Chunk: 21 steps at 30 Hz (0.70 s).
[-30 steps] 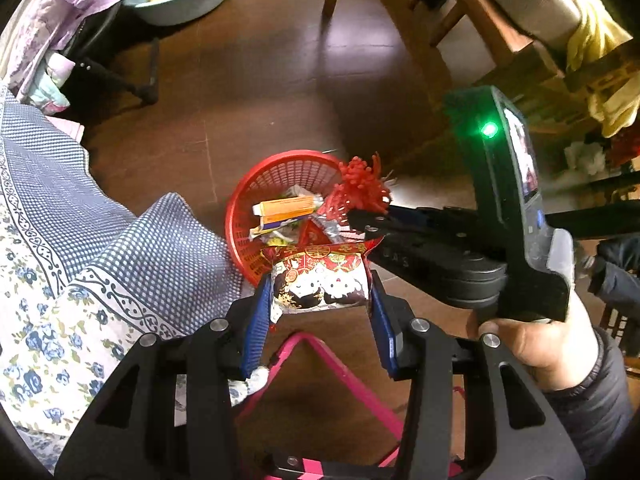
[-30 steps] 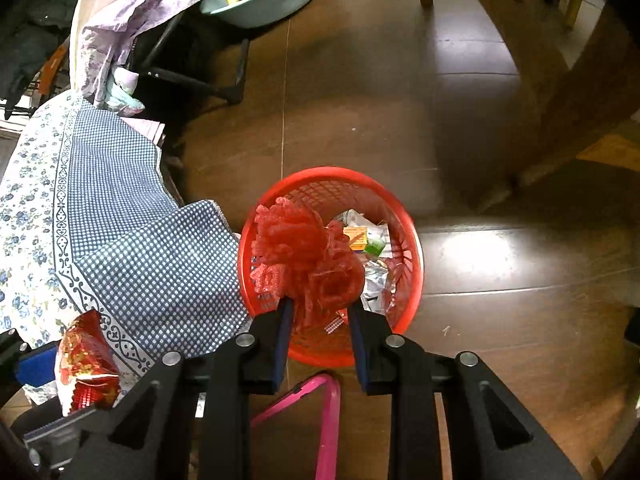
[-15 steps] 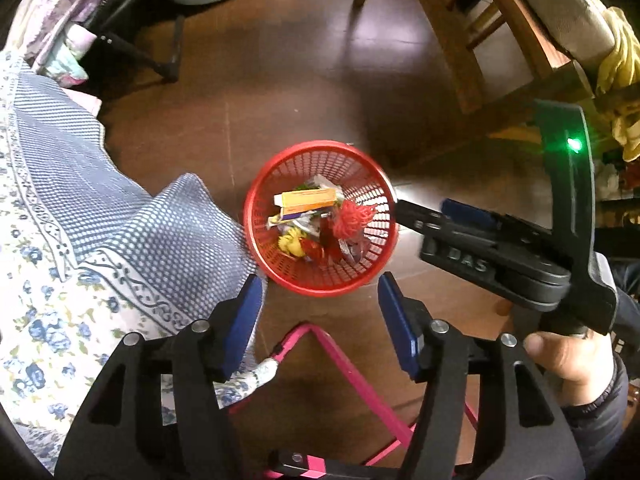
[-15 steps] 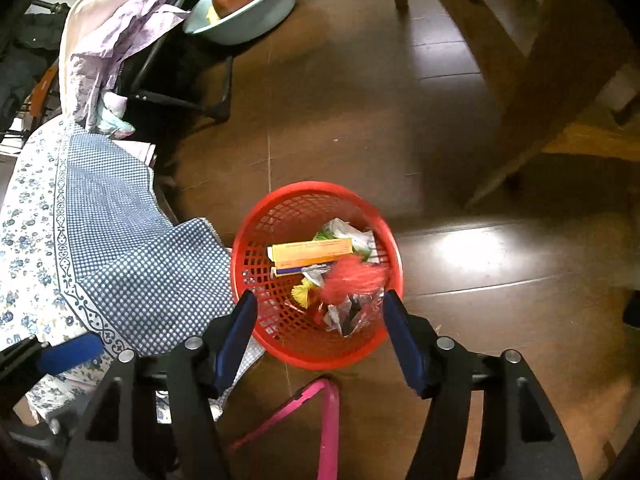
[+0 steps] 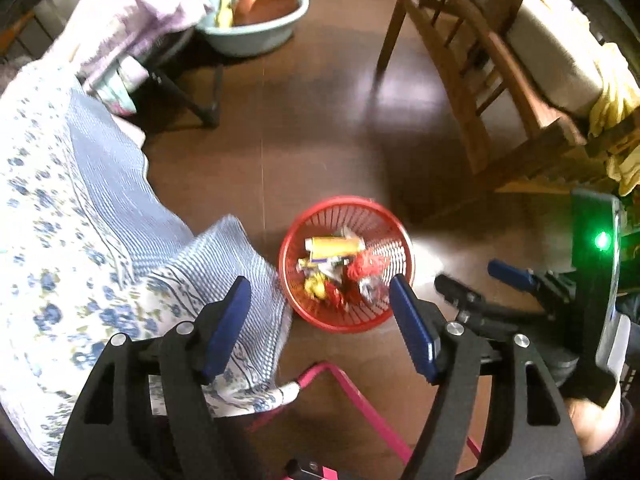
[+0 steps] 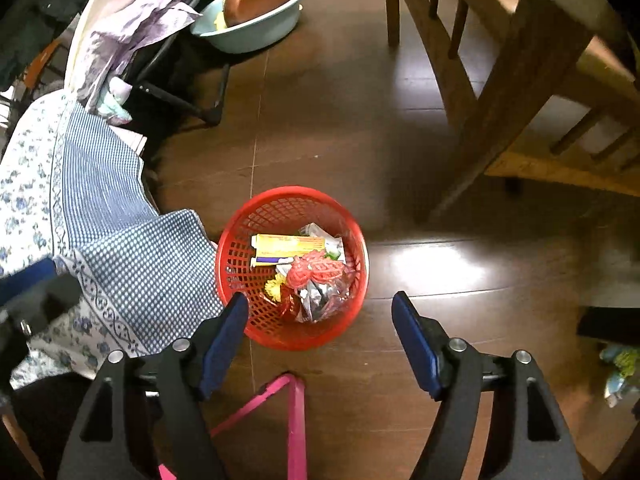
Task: Collect trash
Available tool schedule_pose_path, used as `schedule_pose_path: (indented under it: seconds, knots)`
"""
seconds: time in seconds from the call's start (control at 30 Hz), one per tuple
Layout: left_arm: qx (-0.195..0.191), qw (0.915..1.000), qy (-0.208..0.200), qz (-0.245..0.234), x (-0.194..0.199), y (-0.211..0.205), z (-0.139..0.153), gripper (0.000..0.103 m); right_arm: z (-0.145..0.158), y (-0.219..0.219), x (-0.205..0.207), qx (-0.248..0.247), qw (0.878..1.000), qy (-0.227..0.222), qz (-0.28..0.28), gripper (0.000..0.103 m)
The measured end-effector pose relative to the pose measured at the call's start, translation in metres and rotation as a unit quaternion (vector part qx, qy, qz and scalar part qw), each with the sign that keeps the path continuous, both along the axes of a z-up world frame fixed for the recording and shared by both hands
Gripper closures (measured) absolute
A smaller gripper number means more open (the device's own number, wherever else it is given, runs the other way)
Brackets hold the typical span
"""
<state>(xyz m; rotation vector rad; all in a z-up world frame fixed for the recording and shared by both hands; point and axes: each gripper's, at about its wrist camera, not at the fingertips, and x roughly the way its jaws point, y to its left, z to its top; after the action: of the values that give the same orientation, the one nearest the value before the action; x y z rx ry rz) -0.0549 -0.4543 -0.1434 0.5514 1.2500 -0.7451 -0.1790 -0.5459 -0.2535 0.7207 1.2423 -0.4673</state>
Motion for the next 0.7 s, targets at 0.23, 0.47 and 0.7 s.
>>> schedule_pose_path:
  seconds: [0.23,0.47,0.7]
  knots:
    - [-0.036,0.9985,-0.038,0.014,-0.004,0.013,0.026,0.025,0.028,0.024,-0.001,-0.03,0.999,0.002,0.015,0.026]
    - [-0.054,0.9979,-0.031,0.018,-0.005,0.023,0.035,0.025,0.044,0.037,-0.004,-0.049,0.999,0.003,0.014,0.023]
    - [-0.072,0.9966,-0.037,0.016,-0.01,0.038,0.047,0.014,0.049,0.043,-0.004,-0.059,0.998,0.009,0.01,0.018]
